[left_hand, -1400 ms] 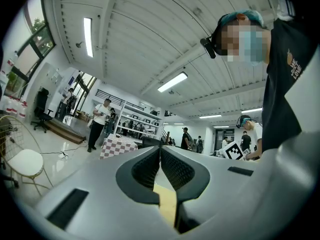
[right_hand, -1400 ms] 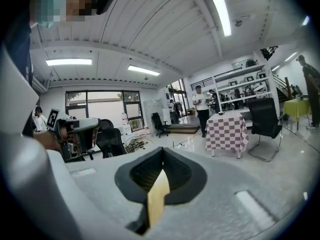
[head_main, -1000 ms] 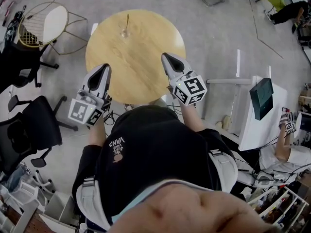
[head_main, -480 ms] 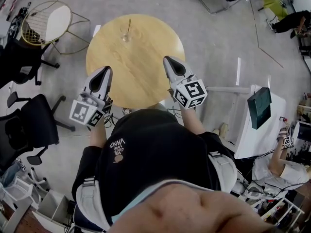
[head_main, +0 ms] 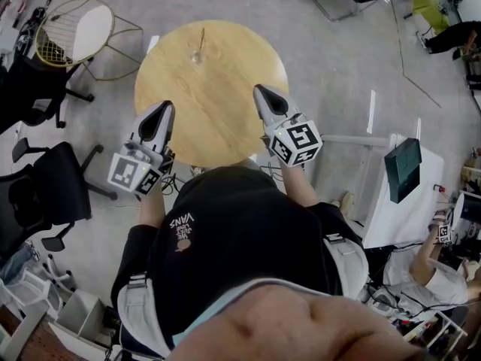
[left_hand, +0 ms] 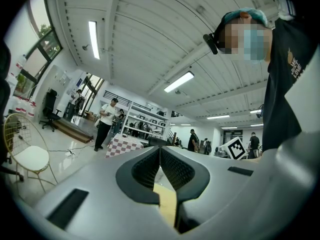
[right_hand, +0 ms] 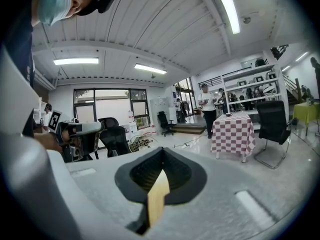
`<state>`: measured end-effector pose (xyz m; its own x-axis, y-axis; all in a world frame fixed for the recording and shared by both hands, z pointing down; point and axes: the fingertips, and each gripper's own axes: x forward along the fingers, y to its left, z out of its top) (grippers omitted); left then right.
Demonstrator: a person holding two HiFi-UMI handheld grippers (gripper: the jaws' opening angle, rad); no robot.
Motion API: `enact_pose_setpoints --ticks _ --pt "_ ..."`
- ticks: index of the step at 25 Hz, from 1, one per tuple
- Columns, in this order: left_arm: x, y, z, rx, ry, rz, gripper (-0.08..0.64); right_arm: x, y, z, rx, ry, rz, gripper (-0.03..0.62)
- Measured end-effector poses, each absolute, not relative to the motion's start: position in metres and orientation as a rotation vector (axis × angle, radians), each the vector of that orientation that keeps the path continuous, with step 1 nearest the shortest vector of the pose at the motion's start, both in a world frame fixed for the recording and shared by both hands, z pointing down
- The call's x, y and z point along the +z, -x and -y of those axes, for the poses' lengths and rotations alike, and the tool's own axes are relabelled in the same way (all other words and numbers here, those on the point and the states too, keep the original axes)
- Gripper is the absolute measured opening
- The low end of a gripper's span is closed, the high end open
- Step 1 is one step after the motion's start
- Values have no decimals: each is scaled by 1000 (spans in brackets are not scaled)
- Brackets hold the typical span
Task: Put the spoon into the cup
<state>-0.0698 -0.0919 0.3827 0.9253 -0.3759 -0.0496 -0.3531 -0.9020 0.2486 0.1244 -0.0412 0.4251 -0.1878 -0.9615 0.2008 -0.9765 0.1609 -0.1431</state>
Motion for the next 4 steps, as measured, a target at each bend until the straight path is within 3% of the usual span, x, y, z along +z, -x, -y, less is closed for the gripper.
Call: enact_pose_setpoints --ticks 4 --pt "382 69 94 -138 -2851 546 5 424 -122 45 370 -1946 2353 -5"
